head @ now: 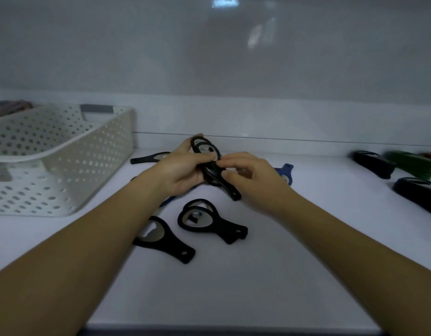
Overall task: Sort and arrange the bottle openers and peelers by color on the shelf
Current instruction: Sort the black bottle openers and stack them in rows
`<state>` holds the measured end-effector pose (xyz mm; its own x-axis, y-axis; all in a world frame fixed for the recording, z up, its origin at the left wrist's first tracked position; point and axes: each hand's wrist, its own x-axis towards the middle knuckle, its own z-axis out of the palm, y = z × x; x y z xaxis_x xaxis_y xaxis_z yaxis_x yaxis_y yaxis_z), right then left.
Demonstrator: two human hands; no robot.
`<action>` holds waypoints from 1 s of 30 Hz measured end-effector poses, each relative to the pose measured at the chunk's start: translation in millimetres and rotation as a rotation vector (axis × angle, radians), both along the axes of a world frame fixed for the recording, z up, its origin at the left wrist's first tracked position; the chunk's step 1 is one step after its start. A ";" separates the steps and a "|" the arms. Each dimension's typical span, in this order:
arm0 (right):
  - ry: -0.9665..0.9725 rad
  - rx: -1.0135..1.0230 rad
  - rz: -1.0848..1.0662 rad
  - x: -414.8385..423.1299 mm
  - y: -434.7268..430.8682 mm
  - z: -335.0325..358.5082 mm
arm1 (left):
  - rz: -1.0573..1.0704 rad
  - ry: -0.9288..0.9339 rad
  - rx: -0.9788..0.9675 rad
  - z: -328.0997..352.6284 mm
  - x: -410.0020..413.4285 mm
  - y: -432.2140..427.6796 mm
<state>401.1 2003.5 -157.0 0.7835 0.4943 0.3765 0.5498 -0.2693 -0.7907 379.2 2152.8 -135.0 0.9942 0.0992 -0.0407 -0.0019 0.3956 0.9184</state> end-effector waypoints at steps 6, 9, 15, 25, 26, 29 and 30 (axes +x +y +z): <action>0.108 0.017 -0.021 -2.0 -8.1 7.3 | 0.122 -0.164 0.038 10.3 0.2 2.7; 0.195 0.111 0.005 -4.5 -4.8 8.0 | 0.061 -0.175 0.076 7.3 -3.4 -0.5; 0.164 -0.325 0.091 -13.5 -14.6 30.6 | 0.133 -0.198 0.171 11.5 -3.0 3.8; -0.054 -0.629 0.083 -18.6 -16.5 27.5 | 0.197 -0.223 0.218 10.4 -2.0 25.7; -0.035 -0.609 0.054 -16.0 -18.5 27.0 | 0.167 -0.241 0.310 6.2 -1.7 22.8; -0.001 -0.585 0.025 -13.0 -19.4 26.0 | 0.094 -0.279 0.600 -5.5 -3.1 11.3; -0.002 -0.589 0.022 -13.0 -18.9 26.0 | 0.086 -0.284 0.627 -7.0 -3.7 8.8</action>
